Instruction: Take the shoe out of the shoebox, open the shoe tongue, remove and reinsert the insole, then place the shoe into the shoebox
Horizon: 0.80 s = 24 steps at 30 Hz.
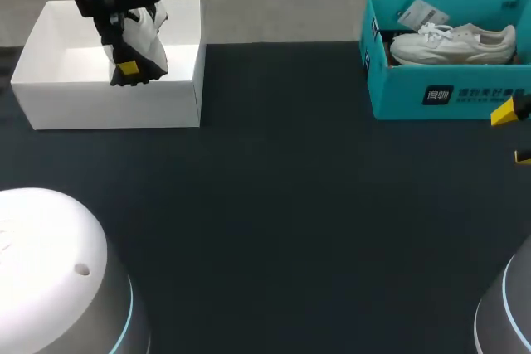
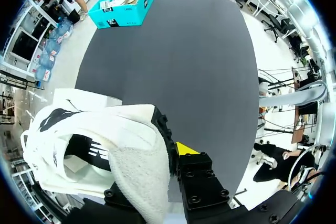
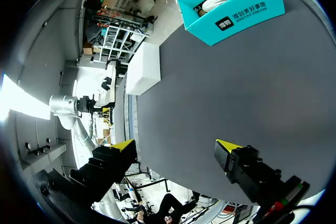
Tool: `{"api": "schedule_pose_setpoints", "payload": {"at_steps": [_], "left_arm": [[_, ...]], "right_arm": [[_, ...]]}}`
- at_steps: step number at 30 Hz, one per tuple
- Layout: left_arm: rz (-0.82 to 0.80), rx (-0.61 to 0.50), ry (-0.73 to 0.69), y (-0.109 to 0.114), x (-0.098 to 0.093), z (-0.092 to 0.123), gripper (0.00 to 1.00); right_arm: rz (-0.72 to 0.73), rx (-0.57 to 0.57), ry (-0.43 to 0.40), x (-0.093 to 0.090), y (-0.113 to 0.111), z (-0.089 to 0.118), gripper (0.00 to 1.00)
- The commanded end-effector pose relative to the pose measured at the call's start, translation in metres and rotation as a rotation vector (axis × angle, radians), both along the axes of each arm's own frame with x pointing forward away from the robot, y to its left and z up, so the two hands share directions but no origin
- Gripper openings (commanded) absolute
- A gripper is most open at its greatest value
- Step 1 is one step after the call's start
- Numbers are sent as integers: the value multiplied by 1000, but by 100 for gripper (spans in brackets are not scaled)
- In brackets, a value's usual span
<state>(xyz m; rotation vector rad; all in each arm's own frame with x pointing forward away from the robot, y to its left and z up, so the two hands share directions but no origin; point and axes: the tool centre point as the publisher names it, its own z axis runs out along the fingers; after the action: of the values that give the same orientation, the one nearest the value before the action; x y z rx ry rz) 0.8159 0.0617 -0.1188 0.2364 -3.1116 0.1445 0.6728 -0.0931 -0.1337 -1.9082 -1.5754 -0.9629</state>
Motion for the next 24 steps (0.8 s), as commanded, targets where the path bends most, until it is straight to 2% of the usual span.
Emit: {"api": "schedule_pose_setpoints", "payload": {"at_steps": [1,7,13,19,24], "left_arm": [[-39,15,19,29,5,-10,0],[-127,50,-60,57,16,-29,0],[-164,52,-116,74,30,-36,0],[-127,92,-107,107,47,-49,0],[-90,78,-97,133,60,-47,0]], "right_arm": [[-2,-1,0,-1,1,0,100],[-2,-1,0,-1,1,0,100],[-2,-1,0,-1,1,0,100],[-2,-1,0,-1,1,0,100],[-2,-1,0,-1,1,0,100]]}}
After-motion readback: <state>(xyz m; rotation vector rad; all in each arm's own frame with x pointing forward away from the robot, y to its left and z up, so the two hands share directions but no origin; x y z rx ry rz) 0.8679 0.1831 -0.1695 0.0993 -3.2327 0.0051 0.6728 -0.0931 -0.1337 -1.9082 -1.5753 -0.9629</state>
